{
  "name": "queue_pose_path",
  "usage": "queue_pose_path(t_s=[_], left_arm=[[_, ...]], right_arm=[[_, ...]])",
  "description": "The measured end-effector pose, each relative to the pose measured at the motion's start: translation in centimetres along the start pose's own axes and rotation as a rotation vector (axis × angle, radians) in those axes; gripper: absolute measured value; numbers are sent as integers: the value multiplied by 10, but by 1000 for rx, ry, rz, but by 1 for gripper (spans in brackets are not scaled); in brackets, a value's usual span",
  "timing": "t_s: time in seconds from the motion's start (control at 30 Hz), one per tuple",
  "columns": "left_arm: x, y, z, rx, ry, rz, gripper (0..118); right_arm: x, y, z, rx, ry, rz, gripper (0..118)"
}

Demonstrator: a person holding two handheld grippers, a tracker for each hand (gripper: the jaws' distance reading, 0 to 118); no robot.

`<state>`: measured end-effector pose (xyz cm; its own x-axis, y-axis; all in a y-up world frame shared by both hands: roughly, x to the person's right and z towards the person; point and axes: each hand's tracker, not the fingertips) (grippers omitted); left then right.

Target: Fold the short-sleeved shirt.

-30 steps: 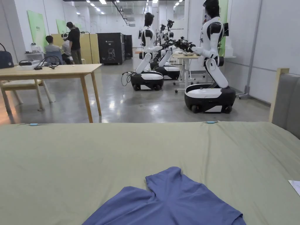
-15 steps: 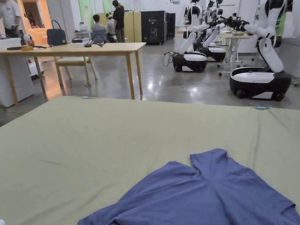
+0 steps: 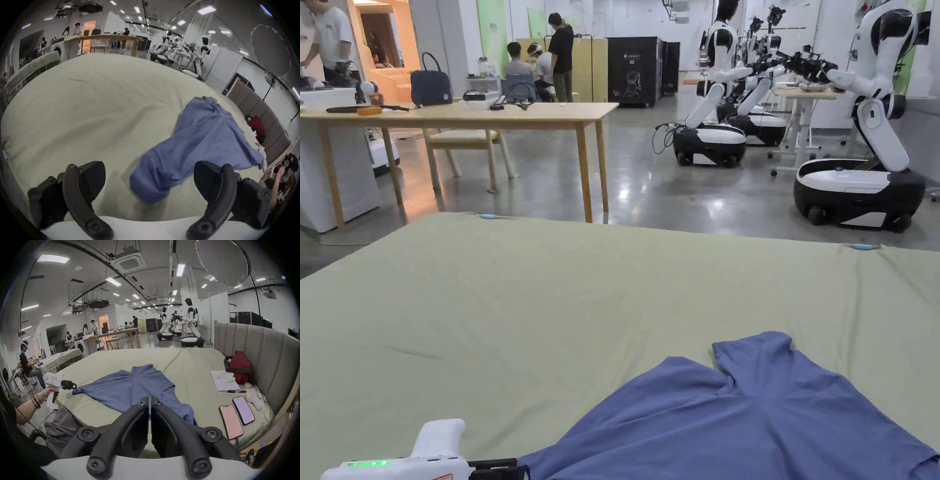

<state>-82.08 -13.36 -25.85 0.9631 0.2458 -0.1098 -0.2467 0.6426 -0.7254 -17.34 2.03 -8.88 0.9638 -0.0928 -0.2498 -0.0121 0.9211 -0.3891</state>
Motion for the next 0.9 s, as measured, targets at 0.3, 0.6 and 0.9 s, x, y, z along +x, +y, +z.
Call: queue_pose_path(t_s=[0.3, 0.6, 0.9], left_arm=[[17, -11, -2, 4, 11, -156, 2], [36, -11, 28, 83, -3, -198, 1], [52, -11, 41, 111, -51, -224, 1]], right_arm=[[5, -3, -9, -44, -39, 0, 4], [-2, 35, -69, -75, -8, 41, 4], [9, 117, -297, -197, 105, 195, 4]])
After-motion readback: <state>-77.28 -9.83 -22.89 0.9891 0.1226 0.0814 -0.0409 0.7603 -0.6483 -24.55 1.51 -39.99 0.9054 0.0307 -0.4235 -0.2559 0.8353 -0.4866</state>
